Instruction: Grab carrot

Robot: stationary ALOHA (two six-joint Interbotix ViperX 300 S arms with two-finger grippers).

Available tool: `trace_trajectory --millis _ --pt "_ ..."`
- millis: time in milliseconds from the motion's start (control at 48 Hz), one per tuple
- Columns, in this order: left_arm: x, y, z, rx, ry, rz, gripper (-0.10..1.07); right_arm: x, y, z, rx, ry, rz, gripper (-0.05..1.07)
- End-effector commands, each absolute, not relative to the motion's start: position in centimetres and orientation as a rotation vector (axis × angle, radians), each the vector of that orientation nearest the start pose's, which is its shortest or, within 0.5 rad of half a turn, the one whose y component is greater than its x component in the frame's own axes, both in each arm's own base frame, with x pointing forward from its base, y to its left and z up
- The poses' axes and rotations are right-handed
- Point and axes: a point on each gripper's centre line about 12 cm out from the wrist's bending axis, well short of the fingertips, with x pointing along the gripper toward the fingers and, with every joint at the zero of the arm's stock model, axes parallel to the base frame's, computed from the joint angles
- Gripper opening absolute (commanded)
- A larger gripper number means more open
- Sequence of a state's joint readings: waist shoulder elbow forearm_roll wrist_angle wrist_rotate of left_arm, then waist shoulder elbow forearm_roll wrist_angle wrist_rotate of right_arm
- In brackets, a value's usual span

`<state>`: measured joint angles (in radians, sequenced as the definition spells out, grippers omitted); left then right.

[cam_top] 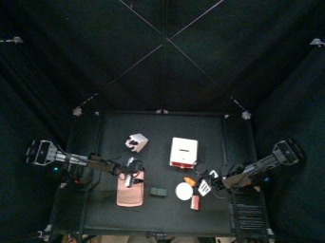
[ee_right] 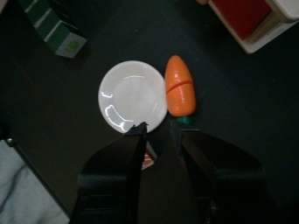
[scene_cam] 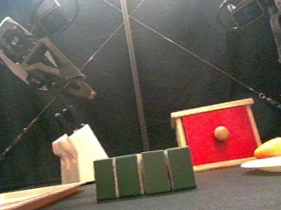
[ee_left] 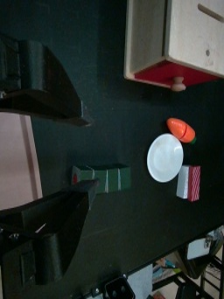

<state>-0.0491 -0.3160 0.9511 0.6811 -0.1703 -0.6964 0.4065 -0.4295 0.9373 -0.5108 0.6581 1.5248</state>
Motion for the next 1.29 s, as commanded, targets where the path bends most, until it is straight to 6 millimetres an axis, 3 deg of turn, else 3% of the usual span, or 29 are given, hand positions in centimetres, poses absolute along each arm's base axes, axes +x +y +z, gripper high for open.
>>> trace_trajectory --millis 0,188,604,1083,1271 --pt "30.9 -2.8 20.0 -0.036 0.489 -0.152 0.87 24.1 6.3 17.8 0.599 0.93 -0.467 0.84" --pt "30.9 -2.8 19.9 -0.038 0.49 -0.152 0.87 24.9 5.8 16.2 0.537 0.957 -0.501 0.97" --pt "30.8 -2.8 19.7 -0.038 0.497 -0.15 0.87 26.5 4.9 13.4 0.506 0.998 -0.526 0.97" --pt "30.7 -2.8 19.6 -0.04 0.501 -0.15 0.87 27.0 4.6 11.9 0.504 1.029 -0.543 0.96" --pt "30.6 -2.8 19.6 -0.039 0.503 -0.15 0.87 27.0 4.3 11.7 0.507 1.032 -0.555 0.9"
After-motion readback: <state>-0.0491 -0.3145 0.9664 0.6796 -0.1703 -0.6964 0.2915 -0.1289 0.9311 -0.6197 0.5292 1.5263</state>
